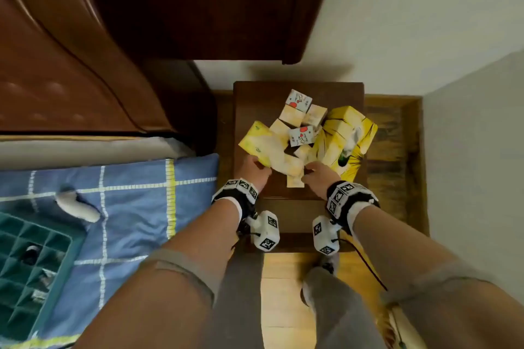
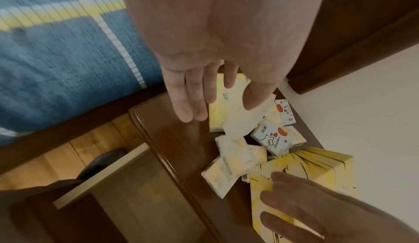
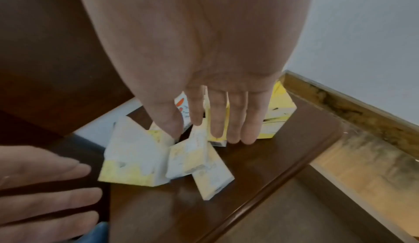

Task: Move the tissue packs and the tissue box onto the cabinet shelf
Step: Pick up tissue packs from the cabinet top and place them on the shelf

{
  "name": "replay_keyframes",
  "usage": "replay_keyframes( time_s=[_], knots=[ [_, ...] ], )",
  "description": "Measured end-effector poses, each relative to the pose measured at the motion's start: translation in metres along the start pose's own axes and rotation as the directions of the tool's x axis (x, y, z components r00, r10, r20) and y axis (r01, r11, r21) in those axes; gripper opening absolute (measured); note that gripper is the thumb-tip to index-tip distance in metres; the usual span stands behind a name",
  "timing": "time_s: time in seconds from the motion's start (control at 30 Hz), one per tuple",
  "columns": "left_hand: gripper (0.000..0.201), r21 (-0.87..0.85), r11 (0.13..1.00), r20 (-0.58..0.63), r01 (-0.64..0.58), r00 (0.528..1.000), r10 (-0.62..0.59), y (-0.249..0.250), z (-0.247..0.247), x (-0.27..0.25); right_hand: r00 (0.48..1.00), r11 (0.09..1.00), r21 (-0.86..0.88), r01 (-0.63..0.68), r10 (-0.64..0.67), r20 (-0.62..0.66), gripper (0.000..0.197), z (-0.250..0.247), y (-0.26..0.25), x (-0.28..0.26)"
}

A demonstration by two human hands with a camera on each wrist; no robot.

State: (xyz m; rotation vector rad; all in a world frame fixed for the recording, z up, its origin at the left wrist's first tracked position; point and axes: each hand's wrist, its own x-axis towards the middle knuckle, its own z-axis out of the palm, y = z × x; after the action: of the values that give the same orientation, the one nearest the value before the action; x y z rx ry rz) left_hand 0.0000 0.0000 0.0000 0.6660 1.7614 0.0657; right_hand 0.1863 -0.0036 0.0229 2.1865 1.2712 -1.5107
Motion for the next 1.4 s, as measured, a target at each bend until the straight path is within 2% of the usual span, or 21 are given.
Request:
replay_keyframes(
  time_s=[0.13, 0.27, 0.37, 0.43, 0.5, 0.57, 0.67, 0.73, 0.8, 0.9, 1.0, 1.1, 1.17, 1.2, 1.23, 1.3, 1.37, 1.4],
  knots=[
    [0.085, -0.070, 0.997, 0.080, -0.019, 0.996, 0.025, 0.008, -0.003, 0.019, 0.993, 0.997, -0.010, -0.080, 0.079, -0.084, 0.041, -0.011, 0.007, 0.005],
    [0.090, -0.050, 0.998, 0.065, -0.027, 0.997, 0.030, 0.015, -0.002, 0.020, 0.985, 0.985, -0.101, -0.137, 0.125, -0.121, 0.044, -0.021, 0.012, 0.004],
    [0.090, -0.036, 0.998, 0.014, -0.053, 0.998, 0.054, 0.016, 0.005, 0.025, 0.972, 0.977, -0.138, -0.163, 0.136, -0.192, 0.044, -0.025, 0.020, 0.010],
    [0.091, -0.011, 0.998, -0.037, -0.063, 0.997, 0.062, 0.018, 0.016, 0.027, 0.978, 0.980, -0.140, -0.145, 0.120, -0.173, 0.044, -0.024, 0.024, 0.016],
    [0.095, -0.014, 0.997, -0.103, -0.071, 0.992, 0.069, 0.019, 0.028, 0.033, 0.992, 0.995, -0.083, -0.055, 0.045, -0.120, 0.046, -0.021, 0.025, 0.026],
    [0.103, -0.018, 0.998, -0.132, -0.066, 0.989, 0.063, 0.021, 0.035, 0.040, 0.992, 0.997, -0.052, 0.061, -0.067, -0.111, 0.053, -0.018, 0.023, 0.039],
    [0.107, 0.044, 0.998, -0.123, -0.042, 0.991, 0.047, 0.024, 0.039, 0.049, 0.960, 0.976, -0.162, 0.145, -0.178, -0.214, 0.071, -0.008, 0.018, 0.060],
    [0.109, 0.142, 0.989, -0.146, -0.038, 0.988, 0.059, 0.021, 0.039, 0.058, 0.953, 0.966, -0.231, 0.114, -0.172, -0.249, 0.084, 0.001, 0.016, 0.073],
    [0.111, 0.248, 0.967, -0.188, -0.062, 0.976, 0.111, 0.014, 0.035, 0.067, 0.965, 0.966, -0.249, 0.062, -0.122, -0.232, 0.095, 0.007, 0.017, 0.085],
    [0.111, 0.353, 0.931, -0.196, -0.088, 0.967, 0.166, 0.004, 0.025, 0.076, 0.969, 0.960, -0.277, 0.041, -0.105, -0.223, 0.102, 0.011, 0.025, 0.094],
    [0.110, 0.290, 0.941, -0.210, -0.172, 0.948, 0.238, -0.002, 0.015, 0.073, 0.949, 0.957, -0.288, 0.036, -0.122, -0.289, 0.092, 0.016, 0.027, 0.099],
    [0.111, 0.136, 0.963, -0.317, -0.234, 0.910, 0.266, -0.010, 0.017, 0.064, 0.912, 0.955, -0.295, 0.009, -0.129, -0.389, 0.093, 0.021, 0.024, 0.103],
    [0.111, 0.024, 0.975, -0.381, -0.219, 0.900, 0.212, -0.019, 0.023, 0.057, 0.900, 0.939, -0.342, -0.020, -0.132, -0.416, 0.104, 0.025, 0.020, 0.104],
    [0.108, -0.048, 0.982, -0.388, -0.181, 0.910, 0.149, -0.022, 0.025, 0.054, 0.896, 0.935, -0.354, -0.039, -0.124, -0.427, 0.106, 0.026, 0.018, 0.106],
    [0.102, -0.125, 0.984, -0.371, -0.124, 0.926, 0.070, -0.027, 0.029, 0.055, 0.894, 0.936, -0.348, -0.049, -0.114, -0.433, 0.106, 0.027, 0.016, 0.108],
    [0.084, -0.215, 0.976, -0.228, 0.016, 0.971, -0.066, -0.035, 0.037, 0.058, 0.899, 0.952, -0.306, -0.034, -0.105, -0.424, 0.103, 0.028, 0.013, 0.112],
    [0.075, -0.197, 0.972, -0.025, 0.132, 0.990, -0.140, -0.044, 0.048, 0.063, 0.906, 0.963, -0.269, -0.018, -0.097, -0.411, 0.098, 0.032, 0.014, 0.114],
    [0.071, -0.169, 0.974, 0.040, 0.153, 0.988, -0.148, -0.048, 0.053, 0.064, 0.904, 0.966, -0.258, -0.015, -0.097, -0.415, 0.096, 0.036, 0.017, 0.113]
  ],
)
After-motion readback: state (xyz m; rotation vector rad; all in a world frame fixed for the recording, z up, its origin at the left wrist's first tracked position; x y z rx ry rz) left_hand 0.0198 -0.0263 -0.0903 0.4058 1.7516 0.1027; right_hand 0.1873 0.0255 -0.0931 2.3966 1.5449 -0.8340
